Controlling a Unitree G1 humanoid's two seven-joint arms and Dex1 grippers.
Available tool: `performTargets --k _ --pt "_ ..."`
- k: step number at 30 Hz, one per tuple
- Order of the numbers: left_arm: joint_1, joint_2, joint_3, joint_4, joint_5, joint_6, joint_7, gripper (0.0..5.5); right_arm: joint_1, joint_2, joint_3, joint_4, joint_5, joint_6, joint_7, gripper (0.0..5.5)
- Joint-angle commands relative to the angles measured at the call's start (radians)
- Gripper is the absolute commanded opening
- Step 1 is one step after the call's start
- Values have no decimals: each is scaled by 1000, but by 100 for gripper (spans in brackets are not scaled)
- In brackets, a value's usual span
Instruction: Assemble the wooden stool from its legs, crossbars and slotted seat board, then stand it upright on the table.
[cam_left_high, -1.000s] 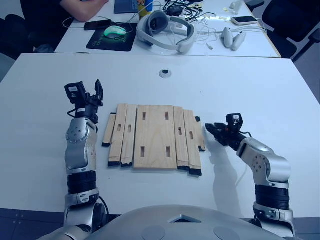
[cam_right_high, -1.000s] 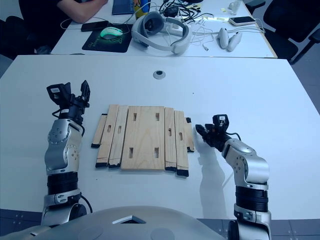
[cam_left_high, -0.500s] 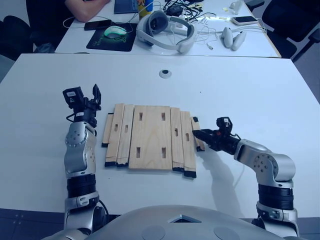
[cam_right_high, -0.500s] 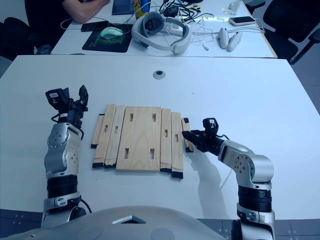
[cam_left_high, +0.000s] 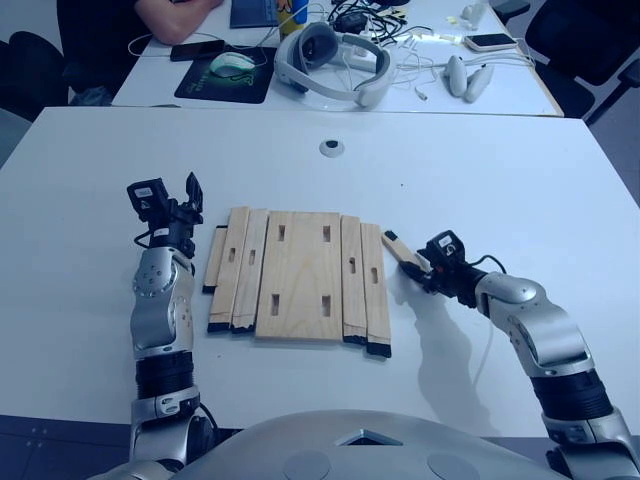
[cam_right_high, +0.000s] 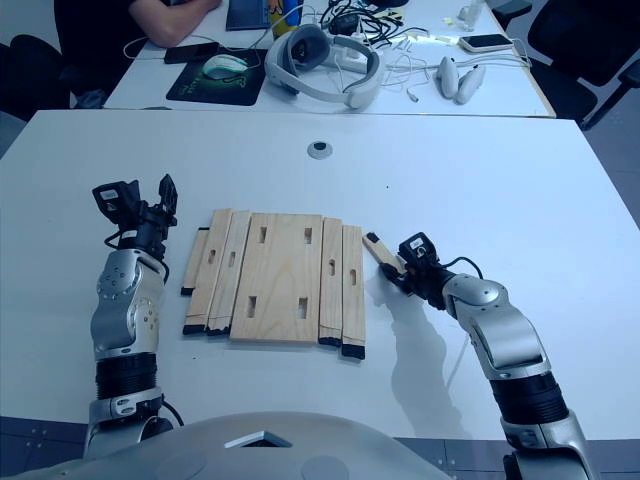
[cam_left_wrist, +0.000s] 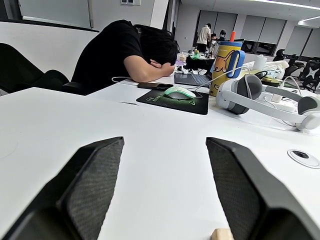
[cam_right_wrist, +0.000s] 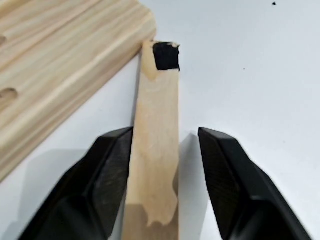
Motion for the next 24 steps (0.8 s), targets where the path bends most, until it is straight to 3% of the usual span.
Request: performTargets --k 1,8,17,20,24 --pt "-14 6 -6 18 7 -5 0 308 44 2 62 60 -53 72 -24 220" --pt "-19 14 1 23 -1 1 -4 308 71 0 96 73 -73 86 -28 138" --pt "-14 15 2 14 -2 6 1 308 56 25 76 108 -62 97 -29 134" --pt "-18 10 4 4 -23 28 -5 308 31 64 24 126 -49 53 -52 134" --pt "-74 30 35 -24 -134 148 -45 308 -71 165 -135 128 13 -156 -82 134"
